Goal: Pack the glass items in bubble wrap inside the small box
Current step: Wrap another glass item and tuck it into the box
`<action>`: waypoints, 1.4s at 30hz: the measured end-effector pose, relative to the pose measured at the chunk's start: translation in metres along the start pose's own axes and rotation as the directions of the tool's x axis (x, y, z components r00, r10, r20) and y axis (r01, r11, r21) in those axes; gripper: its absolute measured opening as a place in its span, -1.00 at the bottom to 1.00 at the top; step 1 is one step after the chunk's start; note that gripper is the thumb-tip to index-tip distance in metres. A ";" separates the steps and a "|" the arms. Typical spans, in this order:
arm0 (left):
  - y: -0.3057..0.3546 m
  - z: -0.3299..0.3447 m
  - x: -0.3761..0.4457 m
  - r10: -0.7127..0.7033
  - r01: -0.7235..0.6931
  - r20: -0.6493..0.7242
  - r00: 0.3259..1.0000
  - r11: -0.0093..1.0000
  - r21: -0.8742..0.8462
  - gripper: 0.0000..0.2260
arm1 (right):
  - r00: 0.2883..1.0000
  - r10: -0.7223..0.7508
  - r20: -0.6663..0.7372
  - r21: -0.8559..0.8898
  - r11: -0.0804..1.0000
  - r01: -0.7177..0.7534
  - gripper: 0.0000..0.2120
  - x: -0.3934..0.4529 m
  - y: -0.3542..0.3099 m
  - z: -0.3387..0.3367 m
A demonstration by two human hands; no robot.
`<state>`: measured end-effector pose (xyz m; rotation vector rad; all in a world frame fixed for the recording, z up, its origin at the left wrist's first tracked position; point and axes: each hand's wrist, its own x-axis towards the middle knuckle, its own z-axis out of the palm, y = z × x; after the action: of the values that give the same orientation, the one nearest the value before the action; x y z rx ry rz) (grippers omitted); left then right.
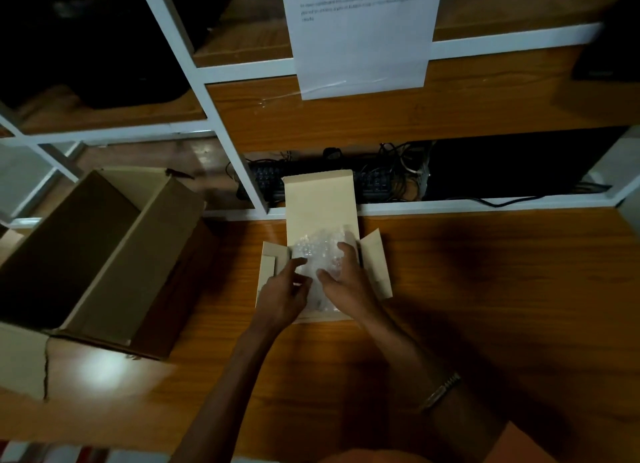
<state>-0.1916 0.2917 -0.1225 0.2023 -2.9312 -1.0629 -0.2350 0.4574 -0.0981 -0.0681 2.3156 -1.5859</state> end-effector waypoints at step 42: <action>-0.015 0.002 0.021 0.435 -0.424 0.051 0.899 0.833 0.356 -0.46 | 0.730 -0.423 0.537 -0.628 0.377 0.681 -0.80 0.059 0.038 -0.029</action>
<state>-0.2111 0.2787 -0.1337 -0.4214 -2.9008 -0.4518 -0.2939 0.4848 -0.1378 -1.3631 2.6716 -0.4439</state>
